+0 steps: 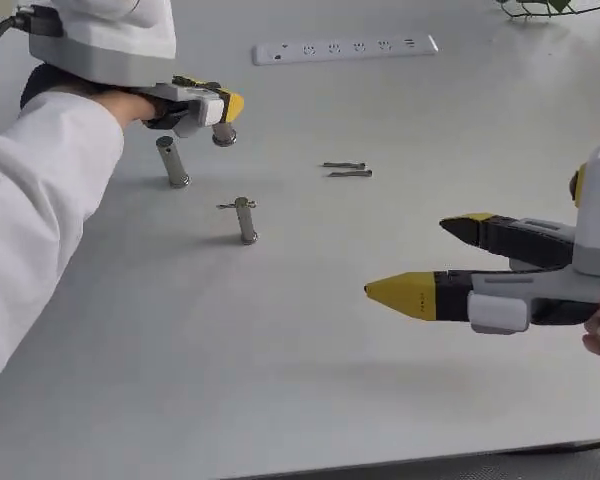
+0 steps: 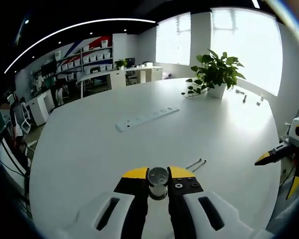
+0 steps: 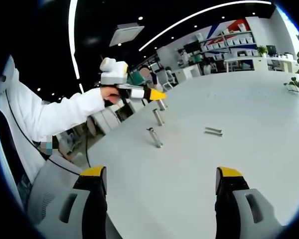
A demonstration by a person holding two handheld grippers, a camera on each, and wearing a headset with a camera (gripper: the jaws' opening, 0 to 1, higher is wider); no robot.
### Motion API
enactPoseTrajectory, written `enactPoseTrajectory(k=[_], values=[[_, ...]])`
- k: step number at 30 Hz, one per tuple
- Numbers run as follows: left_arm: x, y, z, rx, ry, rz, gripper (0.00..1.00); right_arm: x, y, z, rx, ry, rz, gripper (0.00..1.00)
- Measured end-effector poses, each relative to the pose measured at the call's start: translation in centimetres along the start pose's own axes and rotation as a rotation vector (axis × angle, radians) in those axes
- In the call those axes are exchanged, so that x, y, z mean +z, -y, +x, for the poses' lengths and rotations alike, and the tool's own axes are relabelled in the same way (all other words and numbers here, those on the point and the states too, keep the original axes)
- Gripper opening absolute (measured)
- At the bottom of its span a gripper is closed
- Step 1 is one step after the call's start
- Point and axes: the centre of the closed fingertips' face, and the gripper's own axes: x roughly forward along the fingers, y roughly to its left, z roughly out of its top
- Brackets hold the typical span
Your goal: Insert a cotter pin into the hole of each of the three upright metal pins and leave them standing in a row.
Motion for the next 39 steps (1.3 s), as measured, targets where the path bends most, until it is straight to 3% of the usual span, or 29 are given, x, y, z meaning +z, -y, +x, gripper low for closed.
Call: enactPoseTrajectory(k=[9, 10, 15, 19, 26, 29, 31, 35, 39], values=[[1.5, 4.8, -2.3, -0.08, 0.019, 0.032, 0.12, 0.2, -0.2, -0.1, 0.011, 0.003, -0.005, 0.89], [1.6, 4.8, -2.0, -0.094, 0.02, 0.041, 0.12, 0.1, -0.1, -0.1, 0.01, 0.0, -0.003, 0.89], [1.5, 6.6, -3.3, -0.117, 0.018, 0.058, 0.12, 0.2, -0.2, -0.1, 0.011, 0.004, -0.004, 0.88], [1.1, 7.3, -3.7, -0.14, 0.016, 0.061, 0.12, 0.4, -0.3, -0.1, 0.015, 0.007, -0.007, 0.88], [-1.5, 8.9, -4.1, -0.153, -0.022, 0.07, 0.12, 0.3, -0.2, -0.2, 0.012, 0.001, -0.012, 0.88], [-2.9, 10.1, -4.7, -0.153, -0.044, 0.087, 0.12, 0.2, -0.2, -0.2, 0.011, 0.0, -0.01, 0.88], [-4.1, 10.7, -4.7, -0.167, -0.062, 0.009, 0.12, 0.2, -0.2, -0.2, 0.011, 0.0, -0.01, 0.88], [-6.4, 10.9, -4.3, -0.149, -0.096, 0.066, 0.12, 0.0, -0.3, -0.1, 0.013, -0.006, -0.012, 0.88], [-8.1, 11.1, -4.1, -0.124, -0.114, 0.055, 0.12, 0.0, -0.3, 0.0, 0.014, -0.004, -0.007, 0.88]])
